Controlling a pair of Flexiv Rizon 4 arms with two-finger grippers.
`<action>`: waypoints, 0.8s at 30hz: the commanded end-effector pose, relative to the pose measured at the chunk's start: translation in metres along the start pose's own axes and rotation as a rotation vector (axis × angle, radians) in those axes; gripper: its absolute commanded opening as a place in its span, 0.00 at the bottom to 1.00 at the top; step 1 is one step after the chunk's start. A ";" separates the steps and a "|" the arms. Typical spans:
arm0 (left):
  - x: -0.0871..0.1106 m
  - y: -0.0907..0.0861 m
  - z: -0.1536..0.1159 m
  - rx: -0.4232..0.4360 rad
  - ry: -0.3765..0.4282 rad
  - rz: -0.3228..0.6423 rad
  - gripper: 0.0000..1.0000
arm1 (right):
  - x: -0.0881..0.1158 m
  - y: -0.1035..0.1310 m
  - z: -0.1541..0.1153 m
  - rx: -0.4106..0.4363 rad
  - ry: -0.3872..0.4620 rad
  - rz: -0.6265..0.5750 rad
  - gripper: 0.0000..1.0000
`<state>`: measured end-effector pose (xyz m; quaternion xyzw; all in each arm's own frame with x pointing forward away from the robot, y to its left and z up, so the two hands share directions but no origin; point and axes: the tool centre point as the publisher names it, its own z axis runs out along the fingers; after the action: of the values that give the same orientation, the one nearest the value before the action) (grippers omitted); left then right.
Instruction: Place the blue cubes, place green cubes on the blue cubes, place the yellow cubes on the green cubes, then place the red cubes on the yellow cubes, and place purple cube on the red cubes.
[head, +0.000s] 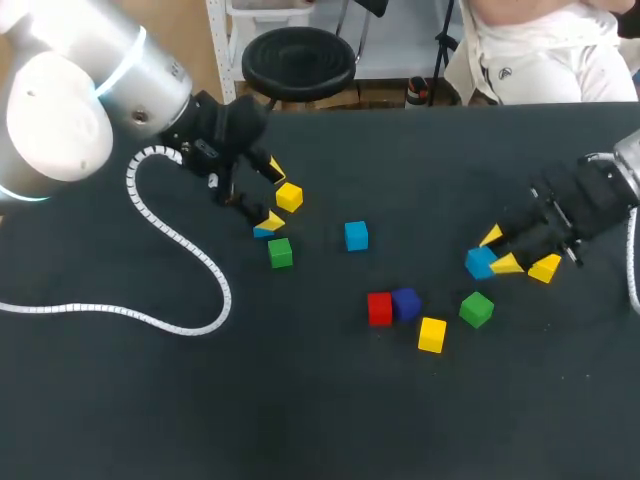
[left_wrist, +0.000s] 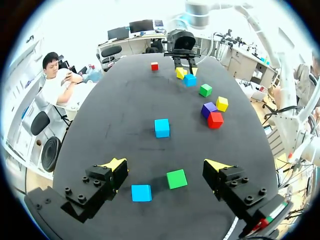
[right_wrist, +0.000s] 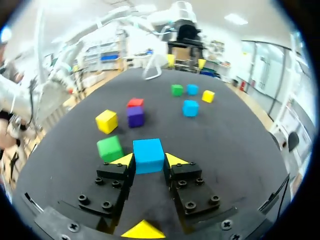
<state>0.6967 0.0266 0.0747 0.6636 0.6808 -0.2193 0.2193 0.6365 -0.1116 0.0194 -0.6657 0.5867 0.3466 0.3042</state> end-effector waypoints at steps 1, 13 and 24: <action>0.001 0.000 0.000 -0.001 -0.003 0.002 1.00 | -0.011 0.001 0.006 0.060 -0.005 0.023 0.00; 0.001 0.000 0.000 -0.001 -0.003 0.002 1.00 | -0.027 -0.006 0.009 0.077 -0.013 0.019 0.00; 0.001 0.000 0.000 -0.001 -0.003 0.002 1.00 | -0.031 -0.014 0.023 0.090 -0.030 0.043 0.00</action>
<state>0.6967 0.0266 0.0747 0.6636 0.6808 -0.2193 0.2193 0.6413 -0.0826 0.0386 -0.6345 0.6088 0.3385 0.3350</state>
